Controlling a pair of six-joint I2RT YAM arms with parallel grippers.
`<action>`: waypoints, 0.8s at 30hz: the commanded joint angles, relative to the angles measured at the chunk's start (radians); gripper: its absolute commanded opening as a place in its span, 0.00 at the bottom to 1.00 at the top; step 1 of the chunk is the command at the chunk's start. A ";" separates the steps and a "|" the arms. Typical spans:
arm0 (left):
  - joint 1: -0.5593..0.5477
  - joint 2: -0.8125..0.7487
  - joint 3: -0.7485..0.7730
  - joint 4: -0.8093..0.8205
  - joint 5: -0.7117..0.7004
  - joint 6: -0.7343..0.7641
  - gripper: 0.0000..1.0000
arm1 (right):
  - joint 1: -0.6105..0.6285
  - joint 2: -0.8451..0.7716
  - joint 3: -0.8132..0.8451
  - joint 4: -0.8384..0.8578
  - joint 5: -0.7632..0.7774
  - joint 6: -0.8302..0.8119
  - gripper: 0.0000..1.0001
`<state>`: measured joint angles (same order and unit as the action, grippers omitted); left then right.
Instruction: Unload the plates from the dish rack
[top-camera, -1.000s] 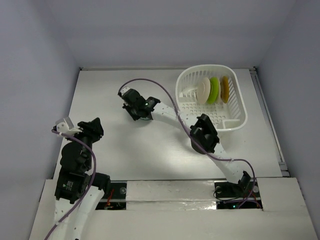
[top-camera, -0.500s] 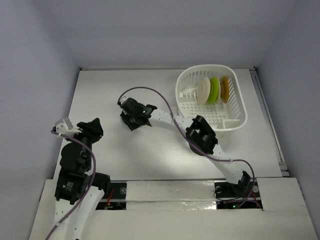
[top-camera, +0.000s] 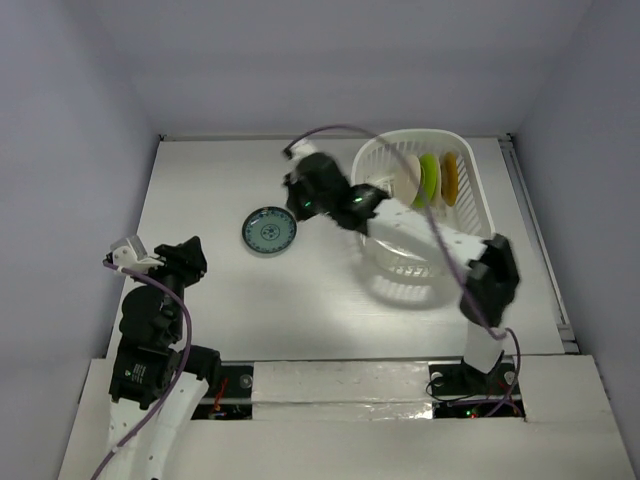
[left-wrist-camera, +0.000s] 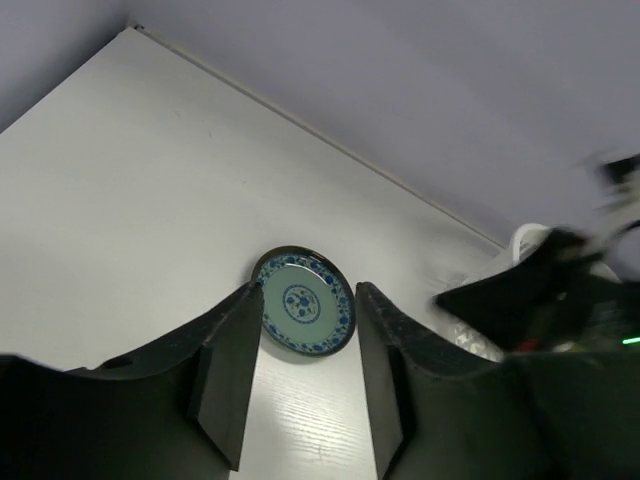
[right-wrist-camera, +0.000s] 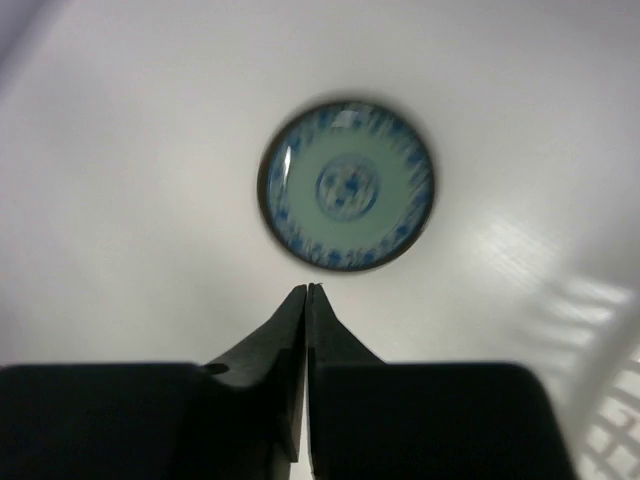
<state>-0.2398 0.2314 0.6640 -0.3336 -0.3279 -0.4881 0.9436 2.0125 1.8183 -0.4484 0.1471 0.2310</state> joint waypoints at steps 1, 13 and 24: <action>0.007 -0.003 0.006 0.050 0.044 0.009 0.37 | -0.216 -0.289 -0.185 0.212 -0.007 0.068 0.00; 0.007 0.022 -0.009 0.087 0.118 0.029 0.11 | -0.741 -0.466 -0.452 0.232 -0.236 0.122 0.33; 0.007 0.031 -0.009 0.085 0.121 0.031 0.21 | -0.804 -0.348 -0.405 0.214 -0.267 0.100 0.45</action>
<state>-0.2398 0.2466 0.6621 -0.2955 -0.2169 -0.4690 0.1509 1.6650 1.3731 -0.2558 -0.1036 0.3397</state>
